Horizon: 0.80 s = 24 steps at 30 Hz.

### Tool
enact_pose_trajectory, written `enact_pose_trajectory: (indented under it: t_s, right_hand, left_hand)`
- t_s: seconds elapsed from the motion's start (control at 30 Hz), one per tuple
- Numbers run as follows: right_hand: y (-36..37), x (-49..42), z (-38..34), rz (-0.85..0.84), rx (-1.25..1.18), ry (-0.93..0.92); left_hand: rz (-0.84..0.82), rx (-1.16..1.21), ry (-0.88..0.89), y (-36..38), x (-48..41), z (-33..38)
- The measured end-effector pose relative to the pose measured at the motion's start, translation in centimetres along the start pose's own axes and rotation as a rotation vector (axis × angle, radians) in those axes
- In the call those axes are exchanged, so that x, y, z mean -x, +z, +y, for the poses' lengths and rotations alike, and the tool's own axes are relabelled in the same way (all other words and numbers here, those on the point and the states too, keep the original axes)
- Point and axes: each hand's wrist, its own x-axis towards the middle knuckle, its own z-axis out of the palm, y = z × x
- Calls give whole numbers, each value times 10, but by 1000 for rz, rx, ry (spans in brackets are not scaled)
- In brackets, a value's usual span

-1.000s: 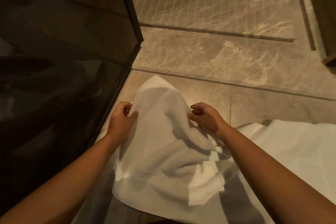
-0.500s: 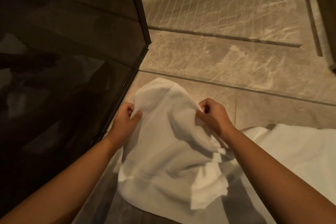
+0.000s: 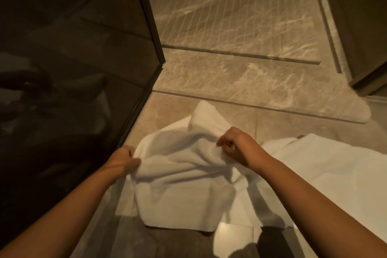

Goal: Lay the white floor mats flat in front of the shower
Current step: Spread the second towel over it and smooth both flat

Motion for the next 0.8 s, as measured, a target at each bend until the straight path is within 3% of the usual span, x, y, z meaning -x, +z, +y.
enact_pose_trajectory:
  t_s: [0.07, 0.13, 0.27, 0.37, 0.57, 0.7, 0.8]
  right_hand:
    - [3, 5, 4, -35, -44, 28]
    - [-1, 7, 5, -8, -129, 33]
    - [-7, 6, 14, 153, -165, 56]
    - [-8, 6, 25, 191, -150, 105]
    - [1, 11, 41, 128, -185, 244]
    - [10, 8, 39, 132, -256, 295]
    - [9, 5, 37, 133, -288, 313]
  left_hand:
    - [-112, -37, -85, -1, 1, -5]
    - [-57, -14, -65, -6, -1, 0]
    - [212, -35, 269, -7, -11, 42]
    - [128, -15, 536, 10, -12, 90]
    - [-115, 18, 462, 47, -13, 143]
    - [-104, 77, 440, 62, -8, 138]
    - [-32, 346, 490, 51, -1, 133]
